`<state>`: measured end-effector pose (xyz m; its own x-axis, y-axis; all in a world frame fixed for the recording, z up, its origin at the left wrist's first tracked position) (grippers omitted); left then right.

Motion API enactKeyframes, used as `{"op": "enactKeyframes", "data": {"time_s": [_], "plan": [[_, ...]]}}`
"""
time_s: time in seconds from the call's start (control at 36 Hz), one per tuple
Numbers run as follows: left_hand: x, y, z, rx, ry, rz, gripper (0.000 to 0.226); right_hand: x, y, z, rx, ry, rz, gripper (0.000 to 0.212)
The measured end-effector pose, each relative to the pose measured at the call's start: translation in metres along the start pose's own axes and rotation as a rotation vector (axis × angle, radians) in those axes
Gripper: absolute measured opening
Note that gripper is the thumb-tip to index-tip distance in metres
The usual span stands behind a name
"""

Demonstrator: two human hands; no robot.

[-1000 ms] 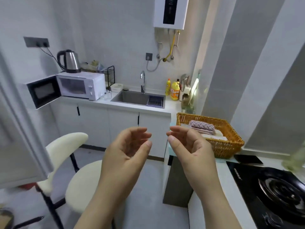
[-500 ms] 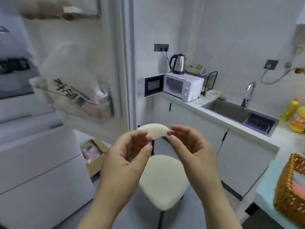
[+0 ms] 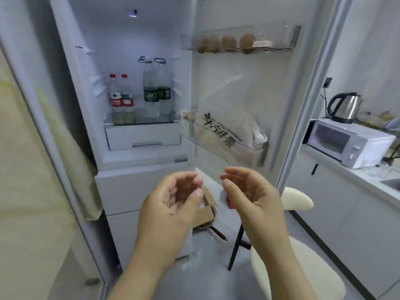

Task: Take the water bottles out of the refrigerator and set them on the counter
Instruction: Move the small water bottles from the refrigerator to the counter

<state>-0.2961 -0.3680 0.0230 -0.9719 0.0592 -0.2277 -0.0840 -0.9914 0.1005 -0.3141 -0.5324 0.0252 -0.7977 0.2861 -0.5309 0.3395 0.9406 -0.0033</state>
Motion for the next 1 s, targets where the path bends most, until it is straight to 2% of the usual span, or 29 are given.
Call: {"op": "enactKeyframes", "data": {"time_s": [0.19, 0.44, 0.64, 1.0], "plan": [[-0.024, -0.092, 0.009, -0.028, 0.039, 0.077, 0.024, -0.011, 0.101, 0.003, -0.050, -0.023, -0.079, 0.019], [-0.058, -0.164, 0.000, -0.046, 0.028, 0.142, 0.023, -0.031, 0.182, 0.021, -0.048, 0.015, -0.140, 0.019], [-0.103, -0.180, -0.013, -0.048, 0.019, 0.183, 0.023, -0.070, 0.211, 0.045, -0.047, 0.007, -0.185, 0.018], [-0.221, -0.164, -0.031, -0.114, 0.035, 0.270, 0.022, -0.185, 0.235, 0.112, -0.163, 0.015, -0.213, 0.019]]}}
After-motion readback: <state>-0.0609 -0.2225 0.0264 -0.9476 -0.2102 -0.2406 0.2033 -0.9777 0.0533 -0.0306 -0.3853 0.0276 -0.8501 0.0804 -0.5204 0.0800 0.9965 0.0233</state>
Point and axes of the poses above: each hand's wrist, its own x-axis away from the middle knuckle, its own y-axis out of the palm, z = x × y, the point moved 8 cm from there along -x, towards the middle knuckle, and after that the axes turned 8 degrees about -y, right-handed, at the moved point
